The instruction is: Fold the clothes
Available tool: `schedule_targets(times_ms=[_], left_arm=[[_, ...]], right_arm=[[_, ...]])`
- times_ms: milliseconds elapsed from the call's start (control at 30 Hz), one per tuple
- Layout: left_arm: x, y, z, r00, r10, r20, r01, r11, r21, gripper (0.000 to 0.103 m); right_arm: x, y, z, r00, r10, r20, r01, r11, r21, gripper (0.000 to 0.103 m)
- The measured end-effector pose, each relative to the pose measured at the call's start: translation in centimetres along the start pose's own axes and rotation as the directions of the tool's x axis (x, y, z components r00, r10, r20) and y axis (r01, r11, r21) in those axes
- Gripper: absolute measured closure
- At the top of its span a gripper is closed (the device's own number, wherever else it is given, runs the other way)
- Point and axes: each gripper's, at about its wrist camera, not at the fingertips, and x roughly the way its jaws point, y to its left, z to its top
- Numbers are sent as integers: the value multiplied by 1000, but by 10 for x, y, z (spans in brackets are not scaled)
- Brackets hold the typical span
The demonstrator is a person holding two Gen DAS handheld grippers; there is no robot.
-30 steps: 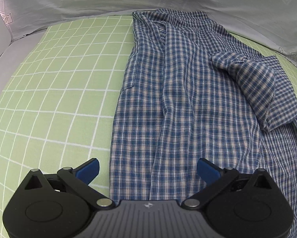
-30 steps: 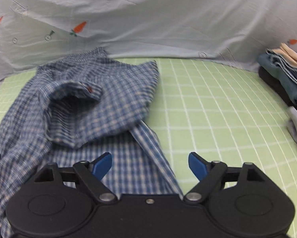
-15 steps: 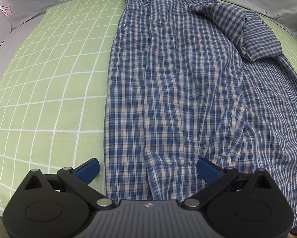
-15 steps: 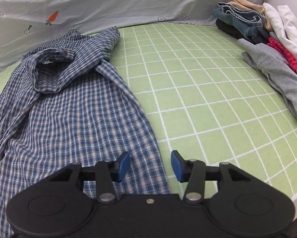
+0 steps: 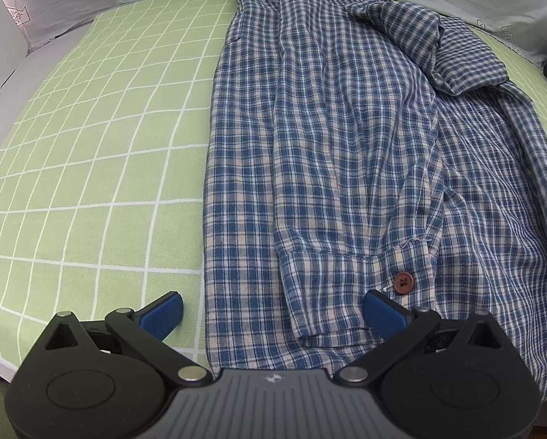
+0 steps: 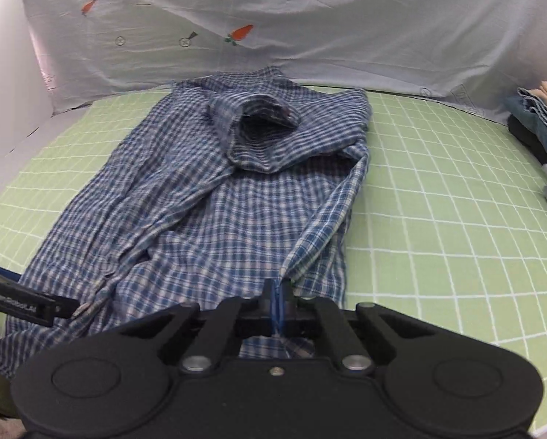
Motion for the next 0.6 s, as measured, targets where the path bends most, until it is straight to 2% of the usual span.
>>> schedule_targets(times_ms=[33, 100, 133, 167, 300, 367, 467, 533, 600], left_arm=[[-1, 0, -1, 1000, -1, -1, 1, 1000, 1, 0], [-2, 1, -3, 1000, -2, -4, 3, 1000, 4, 0], [-3, 2, -5, 1000, -3, -6, 3, 1000, 5, 0], [-3, 1, -6, 1000, -3, -4, 3, 1000, 5, 0], [-6, 2, -11, 1000, -1, 6, 1, 1000, -5, 0], [-7, 2, -13, 1000, -1, 7, 1, 1000, -7, 0], [-8, 2, -17, 1000, 0, 8, 0, 1000, -11, 0], [-8, 3, -19, 1000, 1, 9, -1, 1000, -15, 0], [-8, 4, -20, 1000, 2, 8, -1, 1000, -17, 0]], right_arm=[[1, 11, -1, 1000, 26, -13, -26, 999, -24, 96], [0, 25, -6, 999, 21, -32, -24, 996, -82, 81], [-3, 28, -10, 1000, 5, -27, -8, 995, -101, 69], [-7, 30, -13, 1000, -11, -20, 8, 993, -121, 64], [-19, 22, -24, 994, -110, 0, 109, 985, -134, 62], [-24, 13, -28, 988, -153, 9, 153, 982, -115, 53], [-25, -7, -32, 979, -203, -5, 202, 978, -46, 40], [-24, -23, -35, 972, -235, -32, 235, 972, 12, 39], [-24, -39, -40, 971, -228, -67, 234, 968, 94, 40]])
